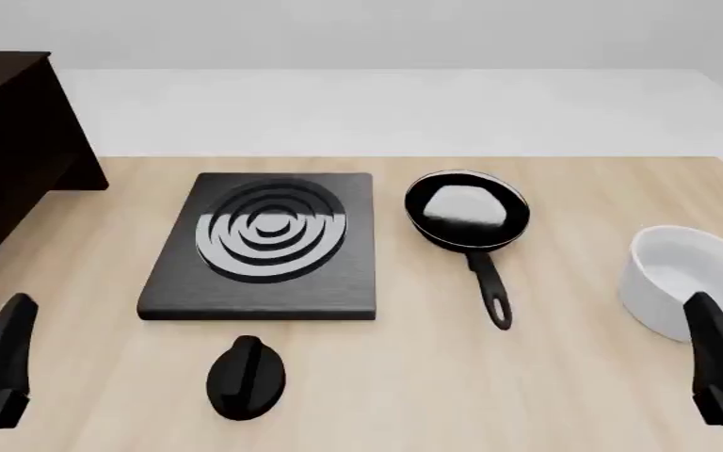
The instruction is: Put the frying pan on the cabinet shelf.
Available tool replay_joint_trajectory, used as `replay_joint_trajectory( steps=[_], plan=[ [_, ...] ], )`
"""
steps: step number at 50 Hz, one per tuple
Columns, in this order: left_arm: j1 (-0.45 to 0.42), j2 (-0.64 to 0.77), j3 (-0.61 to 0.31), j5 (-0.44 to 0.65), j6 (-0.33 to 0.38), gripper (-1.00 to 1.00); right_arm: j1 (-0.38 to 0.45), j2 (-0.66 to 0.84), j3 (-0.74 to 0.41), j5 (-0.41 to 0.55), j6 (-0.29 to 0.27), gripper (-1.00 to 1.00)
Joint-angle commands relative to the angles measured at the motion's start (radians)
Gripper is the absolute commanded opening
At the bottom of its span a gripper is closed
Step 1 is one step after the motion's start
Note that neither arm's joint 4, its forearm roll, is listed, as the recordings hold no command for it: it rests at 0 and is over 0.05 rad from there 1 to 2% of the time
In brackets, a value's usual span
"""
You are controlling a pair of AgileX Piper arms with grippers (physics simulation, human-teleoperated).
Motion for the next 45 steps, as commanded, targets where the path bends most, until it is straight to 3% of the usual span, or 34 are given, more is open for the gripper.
replay_joint_trajectory(
  steps=[1,6,8,10,12,15,17,19,22,26,29,36,40,44,45],
  plan=[
    [-0.04,-0.001,-0.026,0.055,-0.009,1.0,0.012,0.0,-0.055,0.047,-0.03,1.0],
    [-0.033,-0.006,-0.115,0.134,-0.067,1.0,0.0,0.013,-0.15,0.106,-0.009,1.0],
    [-0.025,-0.003,-0.143,0.156,-0.127,1.0,-0.034,0.1,-0.141,0.083,-0.062,1.0],
    [-0.045,0.004,-0.147,0.171,-0.108,1.0,-0.028,0.059,-0.149,0.129,0.021,1.0],
    [-0.091,0.01,-0.158,0.184,-0.1,1.0,-0.043,0.065,-0.169,0.152,0.041,1.0],
    [-0.086,0.033,-0.222,0.226,-0.131,1.0,-0.033,0.076,-0.197,0.168,0.005,1.0],
    [-0.075,0.02,-0.257,0.255,-0.086,1.0,-0.041,0.096,-0.226,0.187,-0.003,1.0],
    [-0.073,0.038,-0.277,0.283,-0.137,1.0,-0.024,0.089,-0.268,0.224,-0.019,1.0],
    [-0.101,0.015,-0.301,0.324,-0.062,1.0,-0.007,0.122,-0.303,0.243,-0.027,1.0],
    [-0.076,0.076,-0.34,0.34,-0.088,1.0,0.012,0.17,-0.349,0.276,-0.035,1.0],
    [-0.072,0.092,-0.363,0.34,-0.046,1.0,-0.014,0.262,-0.366,0.295,-0.027,1.0],
    [-0.103,0.134,-0.409,0.386,-0.039,1.0,-0.009,0.257,-0.499,0.429,-0.018,1.0],
    [-0.106,0.152,-0.486,0.45,-0.008,1.0,0.02,0.288,-0.579,0.494,-0.029,1.0],
    [-0.095,0.178,-0.545,0.497,-0.018,1.0,0.049,0.339,-0.621,0.515,0.014,1.0],
    [-0.096,0.181,-0.556,0.506,-0.015,1.0,0.067,0.363,-0.629,0.523,-0.003,1.0]
  ],
)
